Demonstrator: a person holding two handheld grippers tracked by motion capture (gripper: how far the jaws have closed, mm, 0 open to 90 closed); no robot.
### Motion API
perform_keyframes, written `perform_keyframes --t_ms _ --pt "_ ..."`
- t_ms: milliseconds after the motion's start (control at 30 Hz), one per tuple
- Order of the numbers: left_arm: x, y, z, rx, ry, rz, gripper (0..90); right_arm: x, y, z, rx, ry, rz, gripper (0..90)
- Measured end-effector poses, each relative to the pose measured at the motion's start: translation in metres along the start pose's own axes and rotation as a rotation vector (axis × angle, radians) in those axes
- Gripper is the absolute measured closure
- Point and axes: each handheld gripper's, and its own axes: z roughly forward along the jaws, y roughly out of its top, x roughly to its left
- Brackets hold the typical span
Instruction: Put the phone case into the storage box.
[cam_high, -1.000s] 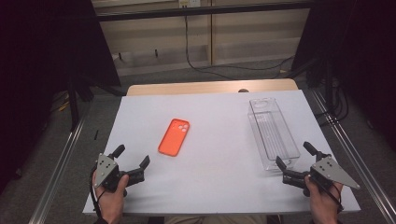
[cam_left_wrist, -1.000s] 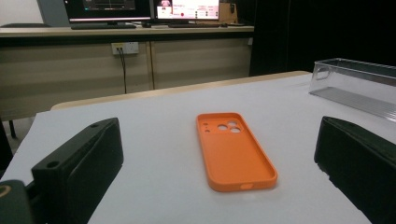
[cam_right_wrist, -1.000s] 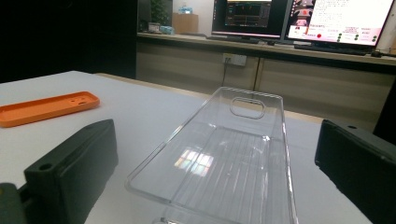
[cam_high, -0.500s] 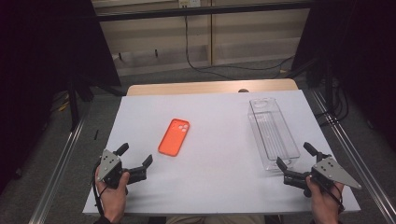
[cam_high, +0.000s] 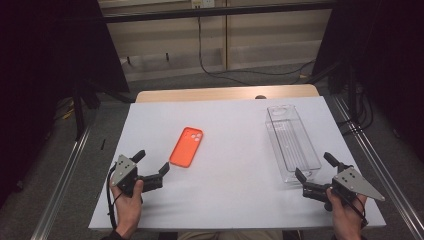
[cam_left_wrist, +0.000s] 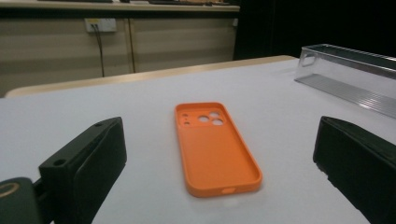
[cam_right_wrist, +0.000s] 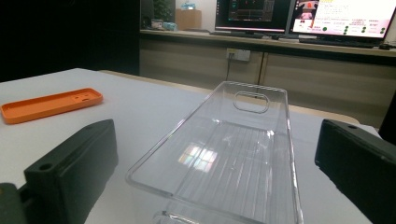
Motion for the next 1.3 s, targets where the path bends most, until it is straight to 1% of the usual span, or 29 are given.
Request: perform_keyframes --t_ms 33,67,100,167,233,300,333,400,467,533,600,633,667,700,733,767,800,833,900,967,1033,1100,1133,1167,1200,1300 --pt "0.0 0.0 0.001 0.006 -0.001 0.002 2.9 0.0 0.0 0.0 0.0 -0.001 0.0 0.0" --pt "0.0 0.0 0.003 0.01 -0.012 -0.002 2.9 0.0 0.0 0.0 0.0 -0.001 -0.001 0.0" --pt "0.0 0.001 0.003 0.015 -0.008 0.008 2.9 0.0 0.0 -0.001 0.0 -0.001 -0.001 0.0" --pt "0.0 0.002 0.005 0.012 -0.02 0.006 2.9 0.0 0.0 -0.001 0.001 0.0 0.001 0.0" --pt "0.0 0.002 0.007 0.017 -0.03 0.017 2.9 0.001 0.001 -0.001 0.006 0.0 0.004 0.0" --pt "0.001 0.004 0.009 0.012 -0.037 0.016 2.8 0.002 0.001 -0.002 0.004 0.002 -0.006 0.0" --pt "0.001 0.005 0.009 0.006 -0.029 0.008 2.8 0.002 0.001 -0.002 0.004 0.002 -0.006 0.0" --pt "0.002 0.007 0.01 -0.003 -0.035 0.01 2.8 0.002 0.001 -0.002 0.002 -0.001 -0.003 0.0" --pt "0.003 0.008 0.012 -0.006 -0.03 0.024 2.7 0.001 0.001 -0.002 0.004 -0.002 -0.006 0.0" --pt "0.004 0.009 0.015 -0.009 -0.037 0.029 2.7 0.001 0.001 -0.002 0.001 0.004 -0.004 0.0" --pt "0.004 0.01 0.018 -0.018 -0.031 0.035 2.7 0.001 0.001 -0.002 0.001 0.004 -0.006 0.0" --pt "0.005 0.011 0.019 -0.02 -0.035 0.037 2.7 0.001 0.001 -0.002 0.0 0.004 -0.006 0.0" --pt "0.005 0.011 0.02 -0.024 -0.049 0.036 2.7 0.001 0.001 -0.002 -0.001 0.003 -0.006 0.0" --pt "0.004 0.012 0.023 -0.031 -0.061 0.055 2.7 0.001 0.001 -0.002 0.001 0.002 -0.005 0.0" --pt "0.004 0.012 0.023 -0.031 -0.061 0.055 2.7 0.001 0.001 -0.002 0.001 0.003 -0.005 0.0" --pt "0.003 0.012 0.024 -0.029 -0.06 0.066 2.7 0.002 0.001 -0.002 0.001 0.004 -0.005 0.0" --pt "0.003 0.013 0.028 -0.031 -0.071 0.077 2.7 0.002 0.001 -0.002 0.001 0.004 -0.005 0.0" --pt "0.003 0.013 0.028 -0.031 -0.071 0.077 2.6 0.002 0.001 -0.002 -0.002 0.006 -0.008 0.0" --pt "0.003 0.013 0.031 -0.031 -0.07 0.093 2.6 0.003 0.001 -0.003 -0.002 0.01 -0.01 0.0" --pt "0.005 0.014 0.035 -0.031 -0.076 0.099 2.1 0.002 0.001 -0.002 -0.001 0.01 -0.011 0.0" --pt "0.005 0.016 0.039 -0.026 -0.066 0.086 2.0 0.002 0.001 -0.002 0.0 0.01 -0.012 0.0" --pt "0.005 0.017 0.042 -0.03 -0.064 0.085 2.0 0.002 0.001 -0.002 -0.001 0.007 -0.01 0.0" --pt "0.005 0.017 0.043 -0.032 -0.063 0.099 1.8 0.002 0.001 -0.002 0.002 0.008 -0.01 0.0" --pt "0.005 0.019 0.047 -0.031 -0.062 0.104 1.7 0.002 0.001 -0.002 0.003 0.009 -0.01 0.0" --pt "0.005 0.019 0.047 -0.031 -0.062 0.104 1.4 0.002 0.001 -0.002 0.004 0.01 -0.009 0.0" --pt "0.004 0.022 0.053 -0.011 -0.063 0.097 1.3 0.002 0.001 -0.002 0.004 0.01 -0.009 0.0"
